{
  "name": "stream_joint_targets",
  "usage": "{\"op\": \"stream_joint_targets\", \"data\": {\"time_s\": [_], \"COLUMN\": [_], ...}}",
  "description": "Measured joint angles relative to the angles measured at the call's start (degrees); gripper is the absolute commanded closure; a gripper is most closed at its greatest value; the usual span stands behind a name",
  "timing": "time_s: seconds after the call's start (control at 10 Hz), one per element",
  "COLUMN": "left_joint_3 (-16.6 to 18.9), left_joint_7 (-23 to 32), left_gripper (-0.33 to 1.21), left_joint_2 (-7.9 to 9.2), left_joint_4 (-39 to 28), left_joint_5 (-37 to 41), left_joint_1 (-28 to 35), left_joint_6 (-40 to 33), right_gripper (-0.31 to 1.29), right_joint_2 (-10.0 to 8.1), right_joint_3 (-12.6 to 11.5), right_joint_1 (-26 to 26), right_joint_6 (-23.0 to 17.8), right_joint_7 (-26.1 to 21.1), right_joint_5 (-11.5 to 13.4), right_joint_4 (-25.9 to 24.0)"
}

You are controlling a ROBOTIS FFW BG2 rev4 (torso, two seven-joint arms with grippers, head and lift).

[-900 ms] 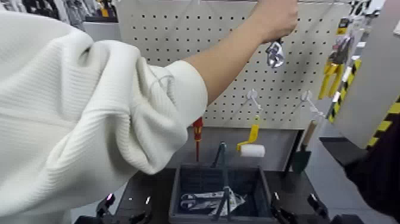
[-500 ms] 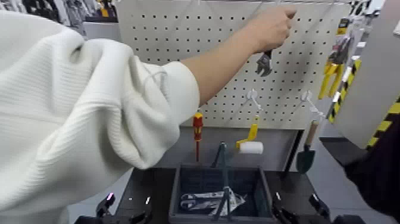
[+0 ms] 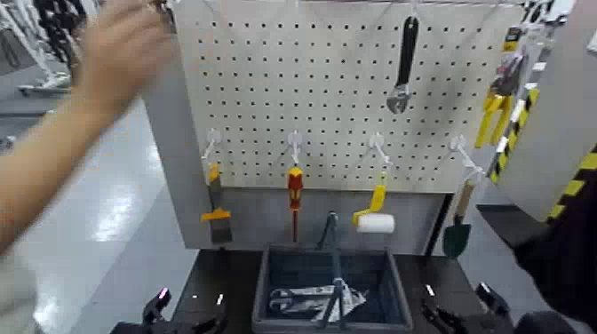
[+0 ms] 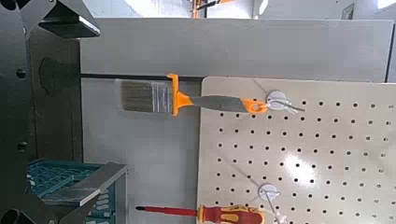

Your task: Put the tool with the wooden handle into the crate.

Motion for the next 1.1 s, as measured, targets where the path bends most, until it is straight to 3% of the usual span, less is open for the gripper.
{"op": "stream_joint_targets", "data": {"time_s": [0.2,0.4,0.7,1.1], "left_joint_3": [-0.04,-0.1,-0.1,-0.1], "left_joint_7": [-0.01,0.06,0.06,0.06], "left_gripper": [0.11,0.11,0.11,0.11], "left_joint_2": [0.0,-0.06,-0.02,-0.02], "left_joint_4": [0.0,0.0,0.0,0.0], "left_joint_5": [0.04,0.06,0.07,0.09], "left_joint_1": [0.06,0.07,0.08,0.01], "left_joint_6": [0.03,0.03,0.02,0.02], "right_gripper": [0.15,0.15,0.15,0.15], "right_joint_2": [-0.08,-1.59,-5.14,-9.77], "right_joint_3": [-4.58,-7.86,-9.74,-10.26], "right_joint_1": [-1.37,-3.31,-6.9,-11.01], "right_joint_6": [4.11,9.13,15.37,19.17], "right_joint_7": [6.04,9.83,14.33,19.0], "right_joint_5": [1.61,3.53,6.22,6.78], "right_joint_4": [-1.69,-3.3,-3.91,-2.69]}}
